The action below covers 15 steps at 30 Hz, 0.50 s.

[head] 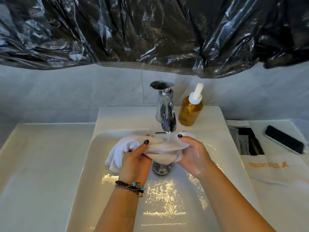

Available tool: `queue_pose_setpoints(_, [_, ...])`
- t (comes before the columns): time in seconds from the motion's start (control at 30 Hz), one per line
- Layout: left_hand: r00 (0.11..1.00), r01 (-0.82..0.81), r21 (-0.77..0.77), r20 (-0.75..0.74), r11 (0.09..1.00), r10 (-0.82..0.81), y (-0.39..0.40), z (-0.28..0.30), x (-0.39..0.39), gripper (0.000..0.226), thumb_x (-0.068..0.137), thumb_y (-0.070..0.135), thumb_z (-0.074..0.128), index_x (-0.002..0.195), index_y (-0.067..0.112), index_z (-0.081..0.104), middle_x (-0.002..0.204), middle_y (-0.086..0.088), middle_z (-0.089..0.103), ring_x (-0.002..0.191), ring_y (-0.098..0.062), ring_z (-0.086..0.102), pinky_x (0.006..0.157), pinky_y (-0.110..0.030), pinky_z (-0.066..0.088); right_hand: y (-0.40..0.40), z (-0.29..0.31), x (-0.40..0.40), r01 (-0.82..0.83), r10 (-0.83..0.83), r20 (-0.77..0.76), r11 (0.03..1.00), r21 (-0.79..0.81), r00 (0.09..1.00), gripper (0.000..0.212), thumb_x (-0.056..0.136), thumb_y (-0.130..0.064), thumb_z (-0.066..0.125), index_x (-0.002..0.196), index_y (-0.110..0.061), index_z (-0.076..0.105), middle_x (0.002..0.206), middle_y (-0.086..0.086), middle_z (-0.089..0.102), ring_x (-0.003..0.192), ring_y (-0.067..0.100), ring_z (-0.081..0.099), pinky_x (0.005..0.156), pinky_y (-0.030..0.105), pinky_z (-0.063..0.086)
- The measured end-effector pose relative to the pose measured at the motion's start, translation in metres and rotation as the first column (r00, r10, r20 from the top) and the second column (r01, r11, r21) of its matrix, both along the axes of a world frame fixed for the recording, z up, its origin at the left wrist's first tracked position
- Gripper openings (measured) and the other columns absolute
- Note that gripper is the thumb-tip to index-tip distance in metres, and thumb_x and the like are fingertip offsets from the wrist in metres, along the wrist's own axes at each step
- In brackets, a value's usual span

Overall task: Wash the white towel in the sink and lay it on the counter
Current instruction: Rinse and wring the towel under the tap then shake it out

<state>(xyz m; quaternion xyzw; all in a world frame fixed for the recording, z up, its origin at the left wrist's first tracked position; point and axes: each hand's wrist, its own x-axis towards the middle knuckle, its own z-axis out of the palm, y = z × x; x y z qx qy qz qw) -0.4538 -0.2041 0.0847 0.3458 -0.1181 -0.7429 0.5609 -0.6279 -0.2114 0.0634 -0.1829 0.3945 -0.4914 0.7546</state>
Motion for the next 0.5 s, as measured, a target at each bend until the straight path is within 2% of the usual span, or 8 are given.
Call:
queue_pose_setpoints(0.1, [0.972, -0.095, 0.173, 0.229, 0.980, 0.053, 0.000, 0.007, -0.021, 0.042, 0.079, 0.013, 0.064, 0.113, -0.011, 0.060, 0.111, -0.025, 0.066, 0.106, -0.038, 0.064, 0.099, -0.041, 0.049, 0.010, -0.008, -0.015, 0.000, 0.000, -0.152, 1.000, 0.001, 0.988, 0.099, 0.051, -0.030, 0.094, 0.136, -0.014, 0.047, 0.130, 0.017, 0.058, 0.117, 0.032, 0.060, 0.088, 0.048, 0.054])
queue_pose_setpoints(0.2, [0.852, -0.197, 0.344, 0.524, 0.918, -0.013, -0.010, 0.003, -0.034, 0.053, 0.067, 0.049, 0.080, 0.104, 0.014, 0.064, 0.094, -0.013, 0.067, 0.080, -0.024, 0.066, 0.080, -0.034, 0.053, 0.019, 0.009, -0.017, 0.041, -0.018, -0.516, 0.999, 0.033, 0.856, 0.068, 0.063, -0.041, 0.087, 0.116, -0.007, 0.063, 0.098, 0.011, 0.072, 0.088, 0.024, 0.071, 0.070, 0.032, 0.055])
queue_pose_setpoints(0.27, [0.841, -0.115, 0.435, 0.522, 0.893, -0.146, -0.020, -0.007, -0.042, 0.099, 0.039, 0.079, 0.073, 0.111, 0.013, 0.062, 0.106, -0.011, 0.069, 0.092, -0.027, 0.067, 0.087, -0.041, 0.053, 0.019, 0.015, -0.012, 0.190, -0.038, -0.718, 0.973, 0.133, 0.695, 0.050, 0.074, -0.050, 0.078, 0.096, -0.007, 0.065, 0.079, 0.007, 0.066, 0.070, 0.019, 0.064, 0.057, 0.025, 0.046])
queue_pose_setpoints(0.3, [0.856, -0.075, 0.455, 0.486, 0.888, -0.176, -0.025, -0.011, -0.046, 0.102, 0.038, 0.084, 0.070, 0.115, 0.018, 0.061, 0.110, -0.010, 0.068, 0.097, -0.028, 0.067, 0.092, -0.044, 0.052, 0.020, 0.015, -0.011, 0.221, -0.020, -0.782, 0.964, 0.151, 0.623, 0.046, 0.079, -0.053, 0.072, 0.091, -0.010, 0.064, 0.079, 0.006, 0.065, 0.069, 0.018, 0.062, 0.054, 0.025, 0.041])
queue_pose_setpoints(0.33, [0.892, -0.016, 0.459, 0.408, 0.888, -0.194, -0.027, -0.007, -0.049, 0.093, 0.050, 0.083, 0.069, 0.114, 0.016, 0.061, 0.109, -0.012, 0.069, 0.096, -0.029, 0.068, 0.093, -0.046, 0.051, 0.019, 0.013, -0.010, 0.224, -0.005, -0.827, 0.964, 0.146, 0.561, 0.044, 0.081, -0.054, 0.068, 0.088, -0.011, 0.064, 0.080, 0.006, 0.065, 0.071, 0.018, 0.063, 0.053, 0.025, 0.041])
queue_pose_setpoints(0.4, [0.950, 0.090, 0.401, 0.241, 0.912, -0.200, -0.023, 0.010, -0.058, 0.051, 0.086, 0.055, 0.060, 0.104, 0.007, 0.063, 0.092, -0.018, 0.072, 0.083, -0.031, 0.071, 0.089, -0.045, 0.052, 0.019, 0.011, -0.013, 0.210, -0.036, -0.868, 0.975, 0.079, 0.495, 0.040, 0.083, -0.052, 0.064, 0.087, -0.013, 0.065, 0.082, 0.006, 0.068, 0.075, 0.019, 0.065, 0.056, 0.026, 0.045])
queue_pose_setpoints(0.43, [0.964, 0.142, 0.346, 0.165, 0.927, -0.210, -0.020, 0.013, -0.062, 0.037, 0.093, 0.038, 0.056, 0.099, 0.002, 0.063, 0.088, -0.020, 0.073, 0.080, -0.031, 0.072, 0.087, -0.046, 0.052, 0.018, 0.011, -0.017, 0.191, -0.068, -0.845, 0.981, 0.040, 0.530, 0.039, 0.083, -0.052, 0.065, 0.092, -0.014, 0.065, 0.085, 0.006, 0.069, 0.078, 0.020, 0.067, 0.059, 0.028, 0.049])
queue_pose_setpoints(0.5, [0.960, 0.215, 0.224, 0.132, 0.950, -0.248, -0.016, 0.008, -0.064, 0.026, 0.089, 0.014, 0.059, 0.107, -0.005, 0.061, 0.111, -0.028, 0.067, 0.102, -0.036, 0.067, 0.101, -0.052, 0.045, 0.016, 0.009, -0.028, 0.123, -0.109, -0.720, 0.992, -0.032, 0.686, 0.052, 0.074, -0.054, 0.075, 0.104, -0.013, 0.064, 0.093, 0.008, 0.071, 0.085, 0.025, 0.069, 0.065, 0.033, 0.053])
